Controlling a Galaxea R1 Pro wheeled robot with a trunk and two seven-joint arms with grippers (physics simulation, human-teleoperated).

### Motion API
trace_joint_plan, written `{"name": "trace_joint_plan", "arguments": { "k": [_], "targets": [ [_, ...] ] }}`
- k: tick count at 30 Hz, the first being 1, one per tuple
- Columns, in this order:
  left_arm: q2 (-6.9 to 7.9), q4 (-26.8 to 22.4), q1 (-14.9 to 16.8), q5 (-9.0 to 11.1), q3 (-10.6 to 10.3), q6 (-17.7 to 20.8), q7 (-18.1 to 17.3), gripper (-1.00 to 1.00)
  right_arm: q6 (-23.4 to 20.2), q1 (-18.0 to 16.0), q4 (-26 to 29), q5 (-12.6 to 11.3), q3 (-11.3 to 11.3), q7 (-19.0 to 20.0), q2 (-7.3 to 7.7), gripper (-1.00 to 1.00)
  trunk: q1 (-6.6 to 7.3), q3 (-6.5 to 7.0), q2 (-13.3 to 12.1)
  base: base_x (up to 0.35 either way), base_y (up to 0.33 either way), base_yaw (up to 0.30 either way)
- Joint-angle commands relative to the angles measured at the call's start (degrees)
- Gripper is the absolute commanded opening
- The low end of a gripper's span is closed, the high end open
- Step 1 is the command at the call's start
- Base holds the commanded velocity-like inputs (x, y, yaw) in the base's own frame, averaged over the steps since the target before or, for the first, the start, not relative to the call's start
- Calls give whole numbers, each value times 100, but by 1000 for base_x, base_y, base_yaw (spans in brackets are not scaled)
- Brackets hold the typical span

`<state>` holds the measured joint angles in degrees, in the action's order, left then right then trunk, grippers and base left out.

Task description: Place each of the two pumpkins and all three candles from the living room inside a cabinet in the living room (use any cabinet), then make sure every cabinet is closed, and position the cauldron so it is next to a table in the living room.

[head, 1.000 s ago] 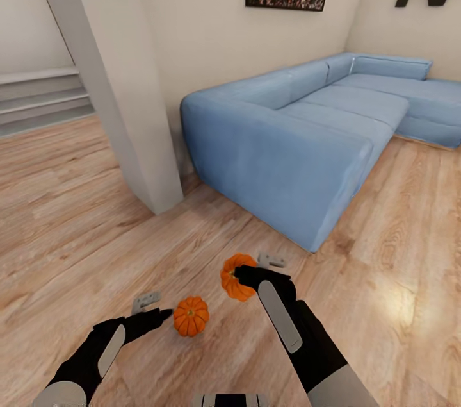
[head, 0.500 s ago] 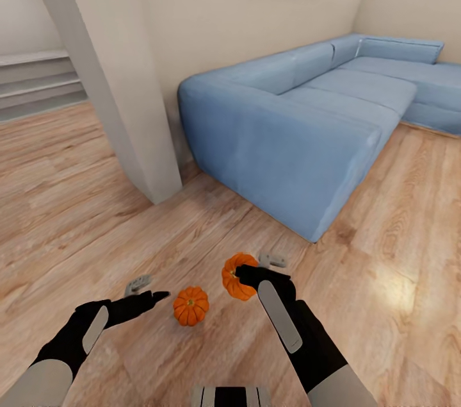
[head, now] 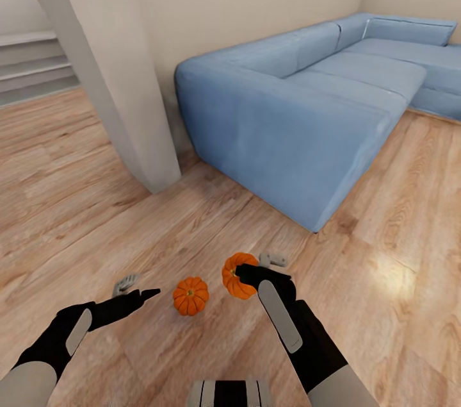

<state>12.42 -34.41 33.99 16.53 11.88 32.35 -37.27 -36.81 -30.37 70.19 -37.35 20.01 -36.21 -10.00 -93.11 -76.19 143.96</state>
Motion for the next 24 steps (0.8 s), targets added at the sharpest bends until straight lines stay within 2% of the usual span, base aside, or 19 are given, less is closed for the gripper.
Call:
{"name": "trace_joint_plan", "arguments": {
  "k": [1, 19, 22, 24],
  "targets": [
    [3, 6, 3, 22, 28, 35, -13, 100, 5, -4, 9, -68, -7, -48, 0, -100, -1, -27, 3, 0, 0, 0],
    [-42, 13, 3, 16, 34, 0, -13, 100, -8, 44, 299, -97, 15, 6, 0, -100, -47, -426, 28, 0, 0, 0],
    [-39, 13, 3, 16, 39, 6, -16, 100, -3, 78, 577, -97, 30, 11, 0, -100, -55, -492, 32, 0, 0, 0],
    [-44, 13, 3, 18, 41, 7, -17, 100, -7, 79, 979, -97, 35, 11, 0, -100, -60, -536, 34, 0, 0, 0]
  ]
}}
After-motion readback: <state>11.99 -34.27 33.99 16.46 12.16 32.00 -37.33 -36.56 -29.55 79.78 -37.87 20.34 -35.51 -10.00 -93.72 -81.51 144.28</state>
